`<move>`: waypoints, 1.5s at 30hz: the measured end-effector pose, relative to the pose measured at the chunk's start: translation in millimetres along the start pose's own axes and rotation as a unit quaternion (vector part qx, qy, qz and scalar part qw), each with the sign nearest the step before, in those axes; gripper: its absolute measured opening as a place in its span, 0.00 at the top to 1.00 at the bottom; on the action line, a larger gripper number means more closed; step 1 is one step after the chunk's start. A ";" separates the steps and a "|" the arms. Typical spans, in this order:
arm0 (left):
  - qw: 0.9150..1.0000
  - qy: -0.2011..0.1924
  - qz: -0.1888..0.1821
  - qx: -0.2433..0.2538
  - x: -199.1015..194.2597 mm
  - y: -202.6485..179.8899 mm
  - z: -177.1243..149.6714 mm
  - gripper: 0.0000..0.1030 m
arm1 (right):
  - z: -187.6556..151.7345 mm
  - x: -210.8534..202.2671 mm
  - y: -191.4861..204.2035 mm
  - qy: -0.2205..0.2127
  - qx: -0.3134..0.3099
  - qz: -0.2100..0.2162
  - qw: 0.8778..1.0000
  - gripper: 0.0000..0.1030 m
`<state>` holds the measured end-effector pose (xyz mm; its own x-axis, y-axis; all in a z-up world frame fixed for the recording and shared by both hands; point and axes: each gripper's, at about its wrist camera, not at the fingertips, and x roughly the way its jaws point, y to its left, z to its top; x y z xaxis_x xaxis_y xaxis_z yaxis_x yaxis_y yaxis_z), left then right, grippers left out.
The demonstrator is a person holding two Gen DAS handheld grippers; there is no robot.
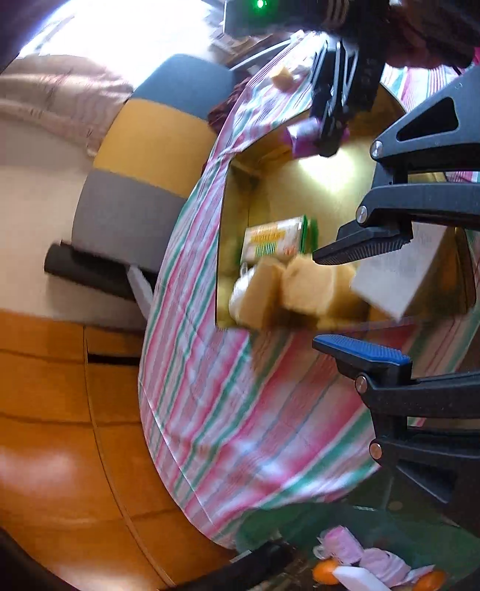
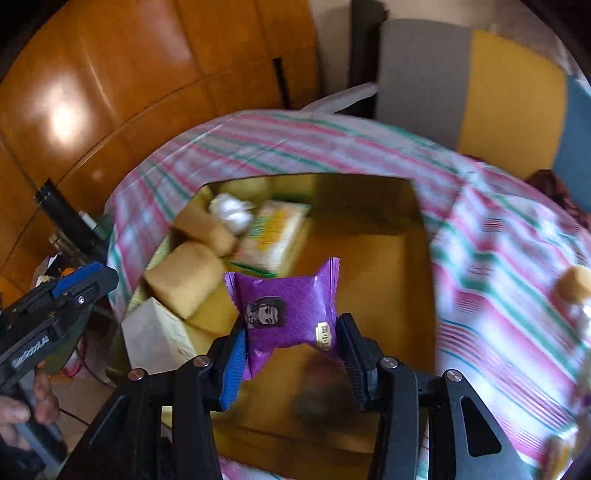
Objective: Organize objects
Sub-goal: 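Release the WEIDAN packet and purple packet into the gold tray with both grippers, then move both grippers back to the items on the table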
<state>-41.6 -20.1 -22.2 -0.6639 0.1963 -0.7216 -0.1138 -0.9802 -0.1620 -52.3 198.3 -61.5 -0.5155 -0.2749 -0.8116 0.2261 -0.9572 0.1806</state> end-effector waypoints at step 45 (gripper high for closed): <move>0.995 -0.003 -0.041 0.091 -17.9 -60.9 -10.2 0.62 | -35.8 -83.2 -59.4 -0.080 0.069 -0.070 0.992 0.11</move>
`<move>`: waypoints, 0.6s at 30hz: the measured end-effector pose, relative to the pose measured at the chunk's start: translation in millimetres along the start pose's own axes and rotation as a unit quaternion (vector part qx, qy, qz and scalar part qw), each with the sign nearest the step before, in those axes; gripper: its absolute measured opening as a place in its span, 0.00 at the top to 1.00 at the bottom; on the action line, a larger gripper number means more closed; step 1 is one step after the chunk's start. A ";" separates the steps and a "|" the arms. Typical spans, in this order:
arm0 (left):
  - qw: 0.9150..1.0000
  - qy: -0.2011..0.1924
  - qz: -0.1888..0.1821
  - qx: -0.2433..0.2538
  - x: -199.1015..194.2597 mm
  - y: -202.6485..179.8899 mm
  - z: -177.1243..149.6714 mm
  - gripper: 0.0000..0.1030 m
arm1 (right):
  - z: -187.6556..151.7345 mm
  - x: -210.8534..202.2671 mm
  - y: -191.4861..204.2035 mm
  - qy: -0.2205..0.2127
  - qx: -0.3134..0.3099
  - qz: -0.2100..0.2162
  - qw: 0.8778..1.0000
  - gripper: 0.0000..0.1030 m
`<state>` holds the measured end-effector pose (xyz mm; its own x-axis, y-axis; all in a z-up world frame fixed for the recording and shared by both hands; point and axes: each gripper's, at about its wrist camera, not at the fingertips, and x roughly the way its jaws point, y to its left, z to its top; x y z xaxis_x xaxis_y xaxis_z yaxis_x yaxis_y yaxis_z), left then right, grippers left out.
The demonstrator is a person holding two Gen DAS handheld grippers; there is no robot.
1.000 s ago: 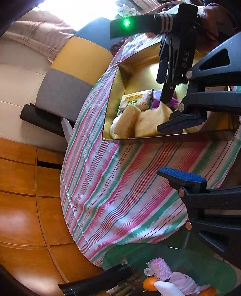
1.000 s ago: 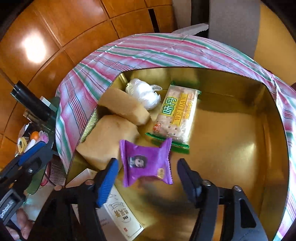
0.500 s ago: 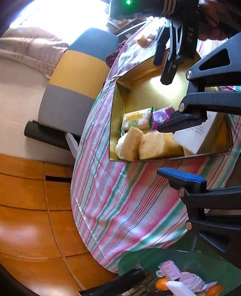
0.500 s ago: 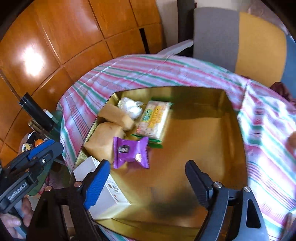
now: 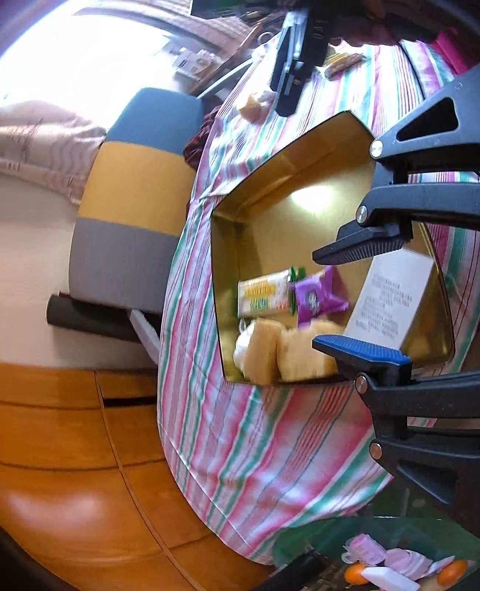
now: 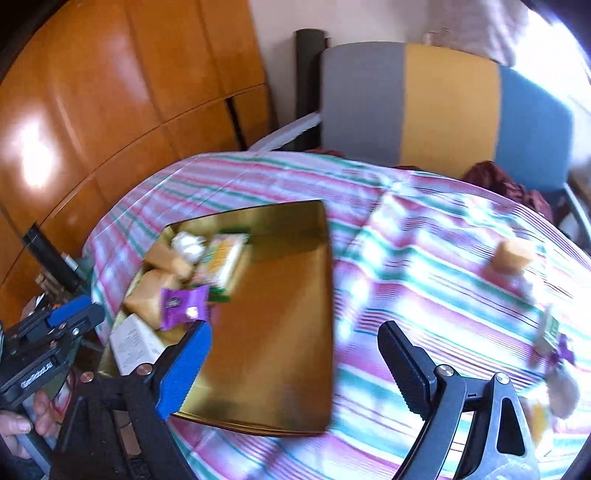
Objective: Organize objects
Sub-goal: 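Move both grippers back to the items on the table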
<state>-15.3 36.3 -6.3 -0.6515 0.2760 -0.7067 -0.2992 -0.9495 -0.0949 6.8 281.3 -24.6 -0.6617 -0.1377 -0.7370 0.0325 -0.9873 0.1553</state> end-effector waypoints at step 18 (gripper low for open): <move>0.989 0.021 -0.087 0.117 26.9 -135.4 27.2 0.62 | -42.4 -66.6 -256.6 -0.043 0.218 -0.237 0.946 0.10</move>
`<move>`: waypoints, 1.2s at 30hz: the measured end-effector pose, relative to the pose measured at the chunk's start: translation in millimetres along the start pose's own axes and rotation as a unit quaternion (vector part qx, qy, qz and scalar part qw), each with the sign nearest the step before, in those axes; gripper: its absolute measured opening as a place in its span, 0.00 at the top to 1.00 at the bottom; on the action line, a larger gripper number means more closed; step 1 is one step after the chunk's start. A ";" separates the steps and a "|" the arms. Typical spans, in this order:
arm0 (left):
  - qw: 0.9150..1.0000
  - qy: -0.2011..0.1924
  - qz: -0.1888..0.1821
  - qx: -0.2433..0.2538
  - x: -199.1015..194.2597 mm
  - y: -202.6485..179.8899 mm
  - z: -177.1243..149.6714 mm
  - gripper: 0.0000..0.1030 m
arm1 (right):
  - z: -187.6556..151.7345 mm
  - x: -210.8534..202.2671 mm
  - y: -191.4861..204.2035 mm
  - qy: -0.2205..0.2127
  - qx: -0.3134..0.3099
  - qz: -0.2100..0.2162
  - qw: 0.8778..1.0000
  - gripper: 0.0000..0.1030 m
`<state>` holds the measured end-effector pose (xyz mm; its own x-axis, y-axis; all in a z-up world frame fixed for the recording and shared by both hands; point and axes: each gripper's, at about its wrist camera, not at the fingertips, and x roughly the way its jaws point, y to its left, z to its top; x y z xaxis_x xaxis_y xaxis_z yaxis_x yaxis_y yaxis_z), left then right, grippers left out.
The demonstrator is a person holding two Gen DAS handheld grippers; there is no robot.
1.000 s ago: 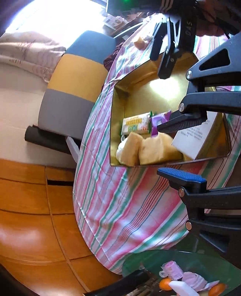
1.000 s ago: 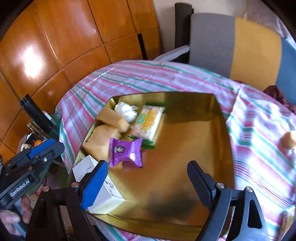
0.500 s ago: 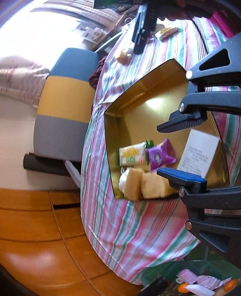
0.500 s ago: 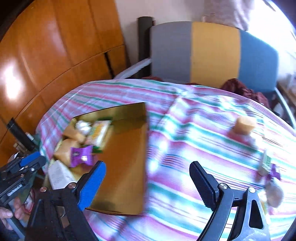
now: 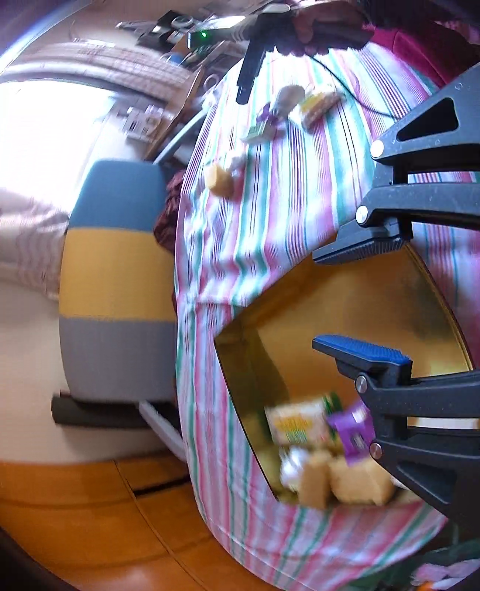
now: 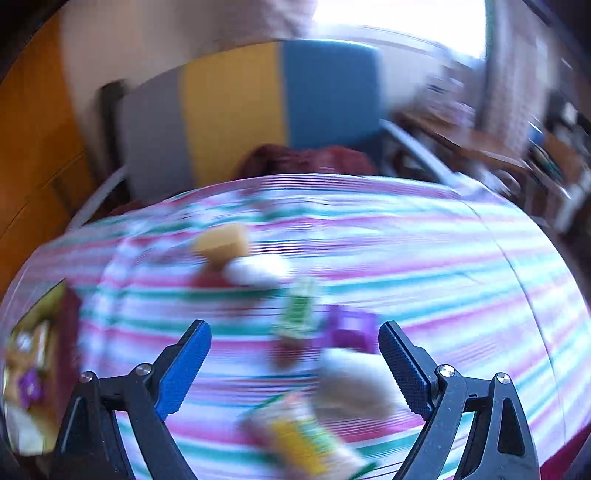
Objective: Organize objects
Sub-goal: 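Move both grippers back to the items on the table, then grasp the yellow sponge with the left gripper while the right gripper grasps the white sock bundle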
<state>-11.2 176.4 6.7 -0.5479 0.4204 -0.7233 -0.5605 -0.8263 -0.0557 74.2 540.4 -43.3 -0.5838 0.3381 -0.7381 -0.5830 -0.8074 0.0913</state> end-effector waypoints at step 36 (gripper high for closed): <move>0.981 0.167 -0.092 -0.033 285.2 -192.8 158.5 0.13 | -7.6 16.6 -74.9 0.058 0.200 0.068 0.976 0.08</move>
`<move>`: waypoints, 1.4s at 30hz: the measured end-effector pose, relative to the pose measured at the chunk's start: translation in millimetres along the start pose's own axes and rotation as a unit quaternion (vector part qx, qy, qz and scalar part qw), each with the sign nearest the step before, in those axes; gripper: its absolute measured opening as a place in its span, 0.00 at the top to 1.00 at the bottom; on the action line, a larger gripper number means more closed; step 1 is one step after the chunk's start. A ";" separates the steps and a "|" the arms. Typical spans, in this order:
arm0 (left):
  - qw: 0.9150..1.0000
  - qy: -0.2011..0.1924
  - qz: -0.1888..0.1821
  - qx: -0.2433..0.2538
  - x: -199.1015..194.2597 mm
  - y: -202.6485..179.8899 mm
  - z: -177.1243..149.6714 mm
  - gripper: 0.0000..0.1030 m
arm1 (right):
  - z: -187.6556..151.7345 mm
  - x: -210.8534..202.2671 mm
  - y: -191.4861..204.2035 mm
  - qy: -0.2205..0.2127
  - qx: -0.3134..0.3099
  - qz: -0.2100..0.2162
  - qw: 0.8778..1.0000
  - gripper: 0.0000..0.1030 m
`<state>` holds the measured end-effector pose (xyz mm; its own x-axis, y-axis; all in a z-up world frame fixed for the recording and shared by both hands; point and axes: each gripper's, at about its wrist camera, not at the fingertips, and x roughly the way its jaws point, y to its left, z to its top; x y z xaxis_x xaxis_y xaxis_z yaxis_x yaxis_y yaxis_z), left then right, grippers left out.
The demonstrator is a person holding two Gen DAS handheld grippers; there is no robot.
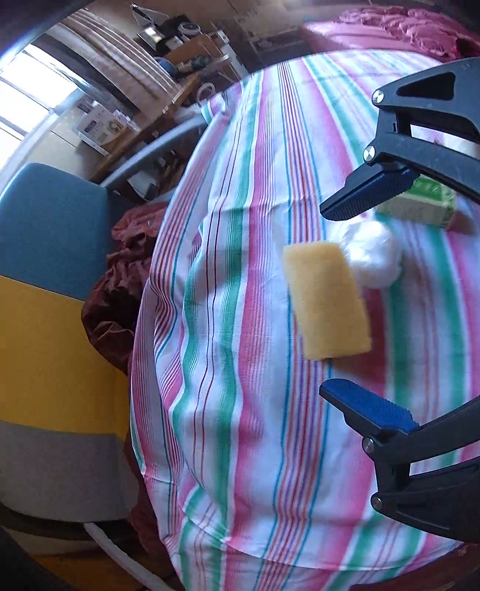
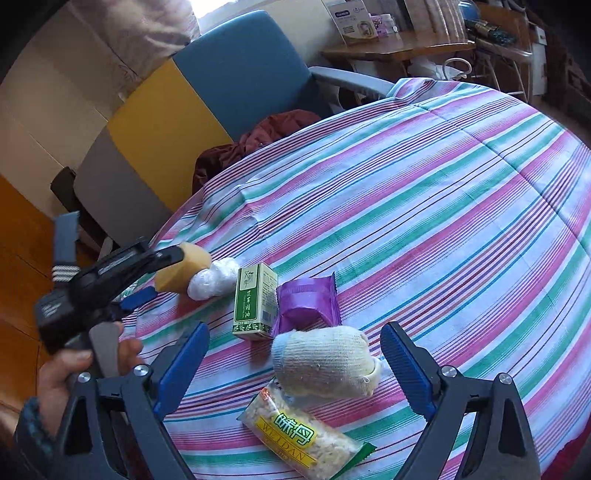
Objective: Organize objects
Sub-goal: 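Grasp the yellow sponge with the left gripper while the right gripper grasps the white sock bundle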
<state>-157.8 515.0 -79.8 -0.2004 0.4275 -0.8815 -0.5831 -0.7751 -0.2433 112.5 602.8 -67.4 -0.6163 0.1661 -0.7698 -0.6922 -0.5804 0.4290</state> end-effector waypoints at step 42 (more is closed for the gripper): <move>0.991 -0.127 -0.031 0.020 -214.3 98.3 -193.3 0.41 | -19.0 62.8 -0.3 0.109 -0.093 -0.101 0.985 0.36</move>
<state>-20.0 257.3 7.1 -0.3524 0.5809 -0.7337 -0.6308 -0.7266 -0.2723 81.1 598.3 -124.9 -0.3642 0.1300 -0.9222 -0.6992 -0.6923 0.1786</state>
